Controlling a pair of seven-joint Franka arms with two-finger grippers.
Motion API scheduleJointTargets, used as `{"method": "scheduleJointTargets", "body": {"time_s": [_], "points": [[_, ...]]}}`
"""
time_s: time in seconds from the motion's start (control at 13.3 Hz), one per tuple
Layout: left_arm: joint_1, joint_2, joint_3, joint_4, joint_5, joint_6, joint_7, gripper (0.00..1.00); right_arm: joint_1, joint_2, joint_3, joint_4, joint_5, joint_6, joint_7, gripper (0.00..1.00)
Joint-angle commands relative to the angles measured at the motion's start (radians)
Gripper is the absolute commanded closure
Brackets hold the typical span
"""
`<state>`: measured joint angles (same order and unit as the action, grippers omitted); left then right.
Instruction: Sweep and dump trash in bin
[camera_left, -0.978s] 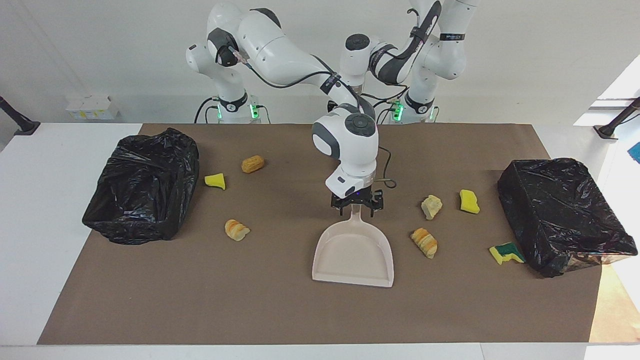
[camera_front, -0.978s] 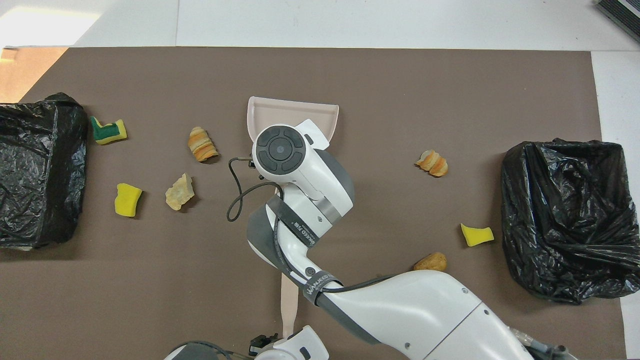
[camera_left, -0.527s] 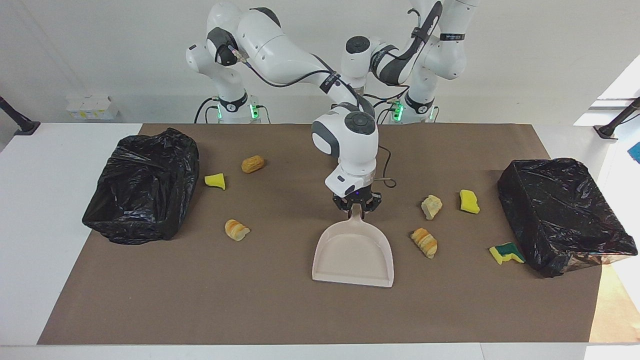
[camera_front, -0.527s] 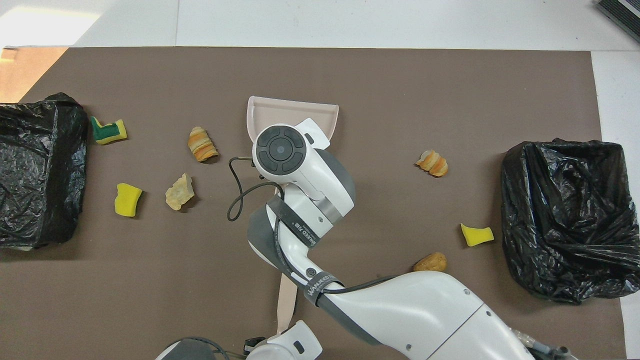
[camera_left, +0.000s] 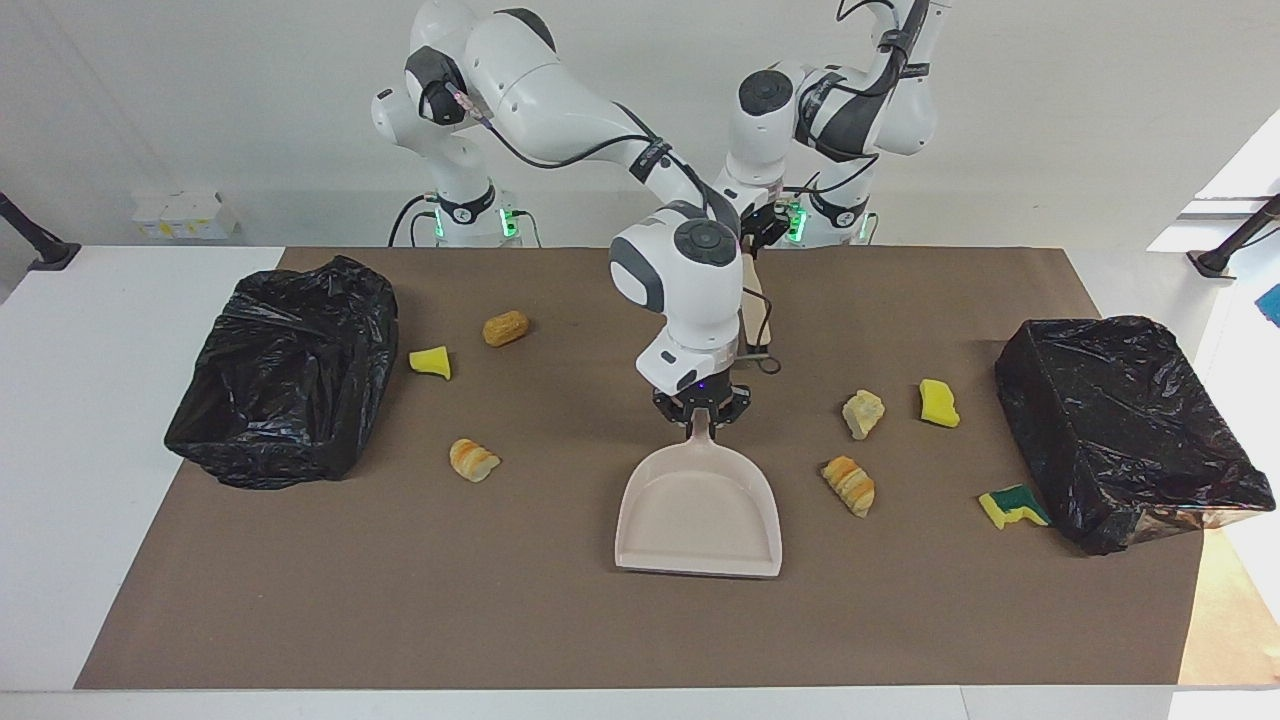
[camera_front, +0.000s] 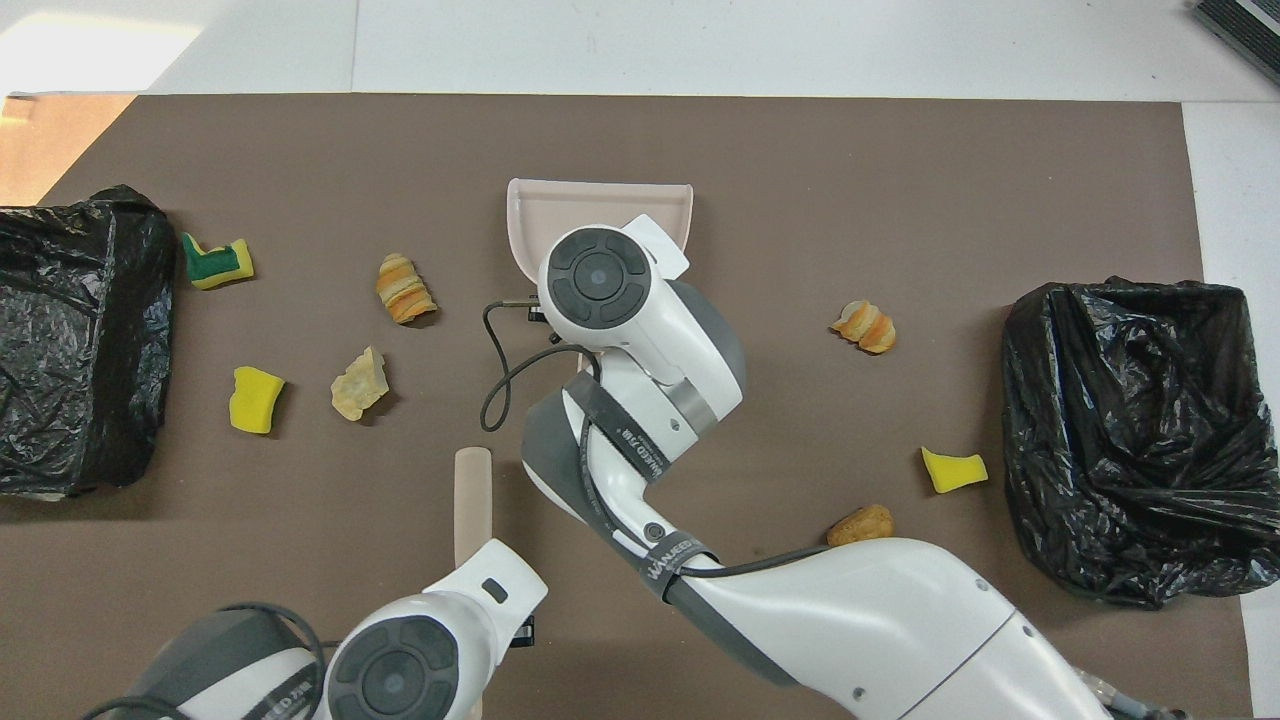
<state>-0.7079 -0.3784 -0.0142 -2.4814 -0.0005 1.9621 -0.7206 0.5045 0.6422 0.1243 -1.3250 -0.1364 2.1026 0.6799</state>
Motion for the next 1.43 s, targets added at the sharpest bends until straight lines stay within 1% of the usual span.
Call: {"method": "scheduleJointTargets", "body": {"time_s": [0.0,0.08,0.3,0.45,0.53,0.6,0.68,0.75,0.9,0.98,1.05,1.13,1.2,1.28,1.35], "points": [[0.152,0.001,-0.009,0.116,0.031,-0.087,0.082,1.0,-0.055,-0.068,0.014,-0.056,-0.005,-0.053,-0.269,1.0],[0.221,0.013,-0.01,0.152,0.031,-0.106,0.151,1.0,-0.079,-0.079,0.014,-0.056,-0.005,-0.077,-0.398,1.0],[0.374,0.096,-0.009,0.232,0.077,-0.094,0.26,1.0,-0.139,-0.095,0.014,-0.054,-0.003,-0.153,-0.704,1.0],[0.496,0.157,-0.007,0.297,0.08,-0.08,0.369,1.0,-0.152,-0.093,0.014,-0.054,-0.005,-0.156,-0.825,1.0],[0.561,0.18,-0.007,0.321,0.097,-0.062,0.43,1.0,-0.176,-0.093,0.014,-0.048,-0.003,-0.164,-0.888,1.0],[0.6,0.203,-0.007,0.346,0.123,-0.039,0.444,1.0,-0.205,-0.093,0.018,-0.048,0.001,-0.196,-0.934,1.0],[0.623,0.26,-0.009,0.393,0.161,-0.032,0.446,1.0,-0.225,-0.093,0.023,-0.045,0.004,-0.231,-0.998,1.0],[0.633,0.357,-0.009,0.468,0.234,-0.032,0.443,1.0,-0.248,-0.09,0.025,-0.043,0.006,-0.239,-1.107,1.0],[0.637,0.52,-0.006,0.602,0.304,-0.026,0.443,1.0,-0.305,-0.079,0.028,-0.026,0.003,-0.274,-1.306,1.0],[0.645,0.567,-0.004,0.636,0.338,-0.014,0.443,1.0,-0.293,-0.078,0.028,-0.025,-0.005,-0.276,-1.344,1.0],[0.674,0.597,-0.006,0.651,0.391,0.026,0.443,1.0,-0.282,-0.079,0.028,-0.023,0.0,-0.274,-1.34,1.0],[0.685,0.607,-0.006,0.65,0.413,0.082,0.446,1.0,-0.285,-0.079,0.028,-0.025,-0.005,-0.256,-1.346,1.0],[0.717,0.615,-0.006,0.65,0.415,0.134,0.447,1.0,-0.297,-0.076,0.028,-0.034,-0.002,-0.218,-1.387,1.0],[0.737,0.636,-0.007,0.644,0.415,0.15,0.448,1.0,-0.3,-0.078,0.028,-0.036,-0.002,-0.208,-1.492,1.0],[0.74,0.66,-0.007,0.627,0.413,0.181,0.448,1.0,-0.3,-0.078,0.028,-0.036,-0.002,-0.21,-1.548,1.0]]}}
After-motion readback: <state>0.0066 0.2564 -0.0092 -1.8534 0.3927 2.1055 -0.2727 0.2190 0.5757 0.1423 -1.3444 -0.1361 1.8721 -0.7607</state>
